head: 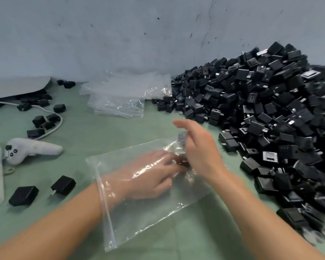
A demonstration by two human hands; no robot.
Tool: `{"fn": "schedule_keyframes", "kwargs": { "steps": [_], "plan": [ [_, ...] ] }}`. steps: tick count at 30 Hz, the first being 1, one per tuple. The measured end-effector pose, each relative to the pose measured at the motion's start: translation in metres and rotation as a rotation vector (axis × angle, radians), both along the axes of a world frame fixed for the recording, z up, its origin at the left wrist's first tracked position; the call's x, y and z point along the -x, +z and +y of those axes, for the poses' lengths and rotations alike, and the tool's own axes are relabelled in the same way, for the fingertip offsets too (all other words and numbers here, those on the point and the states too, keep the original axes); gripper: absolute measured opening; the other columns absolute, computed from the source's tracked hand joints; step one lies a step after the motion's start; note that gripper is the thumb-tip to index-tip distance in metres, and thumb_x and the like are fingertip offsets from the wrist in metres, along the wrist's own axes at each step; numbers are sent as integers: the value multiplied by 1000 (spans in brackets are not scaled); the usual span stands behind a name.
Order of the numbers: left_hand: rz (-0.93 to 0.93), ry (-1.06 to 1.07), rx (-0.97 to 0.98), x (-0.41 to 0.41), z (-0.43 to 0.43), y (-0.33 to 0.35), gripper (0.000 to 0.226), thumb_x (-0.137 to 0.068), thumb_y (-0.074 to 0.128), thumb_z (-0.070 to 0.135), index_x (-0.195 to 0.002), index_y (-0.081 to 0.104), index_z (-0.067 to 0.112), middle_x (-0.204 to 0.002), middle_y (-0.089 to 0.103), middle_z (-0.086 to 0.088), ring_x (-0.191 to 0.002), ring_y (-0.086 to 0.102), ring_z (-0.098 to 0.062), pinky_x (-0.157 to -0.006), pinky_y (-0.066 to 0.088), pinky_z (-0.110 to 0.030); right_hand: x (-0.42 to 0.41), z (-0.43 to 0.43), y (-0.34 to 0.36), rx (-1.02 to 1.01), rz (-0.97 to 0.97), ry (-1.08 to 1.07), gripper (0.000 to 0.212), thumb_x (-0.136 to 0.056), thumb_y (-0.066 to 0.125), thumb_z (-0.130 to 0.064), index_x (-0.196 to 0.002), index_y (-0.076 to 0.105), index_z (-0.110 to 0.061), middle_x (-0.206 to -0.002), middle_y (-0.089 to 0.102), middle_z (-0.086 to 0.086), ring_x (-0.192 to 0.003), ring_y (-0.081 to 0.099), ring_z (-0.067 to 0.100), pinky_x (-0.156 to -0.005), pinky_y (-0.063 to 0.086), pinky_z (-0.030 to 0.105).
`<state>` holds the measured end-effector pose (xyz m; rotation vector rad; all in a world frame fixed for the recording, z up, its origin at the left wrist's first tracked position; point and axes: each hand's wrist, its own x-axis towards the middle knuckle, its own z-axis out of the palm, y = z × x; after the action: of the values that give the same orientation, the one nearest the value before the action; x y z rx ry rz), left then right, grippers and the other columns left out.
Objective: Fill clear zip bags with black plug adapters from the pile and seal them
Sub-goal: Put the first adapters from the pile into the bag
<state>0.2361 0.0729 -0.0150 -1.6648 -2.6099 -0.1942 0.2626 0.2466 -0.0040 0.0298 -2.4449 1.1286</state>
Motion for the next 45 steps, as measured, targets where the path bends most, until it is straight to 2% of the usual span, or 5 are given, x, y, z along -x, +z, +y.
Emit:
{"fn": "schedule_keyframes", "kwargs": {
  "steps": [12, 17, 32, 42, 45],
  "plan": [
    [-197, 21, -140, 23, 36, -32, 44, -91, 36, 27, -131, 52, 35, -114, 48, 5, -105, 49, -23, -93, 44, -50, -1, 57, -40, 154, -212, -137, 49, -100, 33, -5, -135, 60, -26, -125, 64, -8, -116, 54, 6, -97, 38, 23],
    [-23, 44, -67, 21, 44, -22, 52, -92, 32, 37, -143, 42, 39, -130, 52, 5, -112, 48, -17, -99, 38, -32, -2, 56, -42, 86, -195, -126, 48, -100, 33, -4, -137, 58, -22, -133, 62, -4, -122, 54, 11, -106, 41, 30],
    [40, 65, 14, 9, 52, -19, 50, -99, 21, 42, -141, 46, 29, -129, 49, -1, -116, 50, -24, -106, 36, -39, -1, 60, -47, 116, -204, -101, 44, -102, 32, -14, -136, 54, -31, -127, 63, -9, -115, 54, 6, -95, 39, 26],
    [-122, 73, -98, 7, 14, -17, 46, -102, 26, 49, -141, 48, 39, -140, 50, -1, -128, 45, -19, -110, 36, -39, -6, 52, -46, -222, -264, -29, 43, -100, 34, -20, -140, 48, -30, -142, 49, -9, -127, 46, 12, -108, 35, 34],
    [-27, 107, -189, -7, -41, 4, 37, -97, 44, 31, -124, 67, 22, -121, 64, -1, -105, 59, -16, -93, 47, -33, -8, 43, -45, -262, -287, -85, 44, -101, 33, -21, -144, 44, -27, -144, 46, -3, -129, 46, 18, -108, 33, 36]
  ]
}}
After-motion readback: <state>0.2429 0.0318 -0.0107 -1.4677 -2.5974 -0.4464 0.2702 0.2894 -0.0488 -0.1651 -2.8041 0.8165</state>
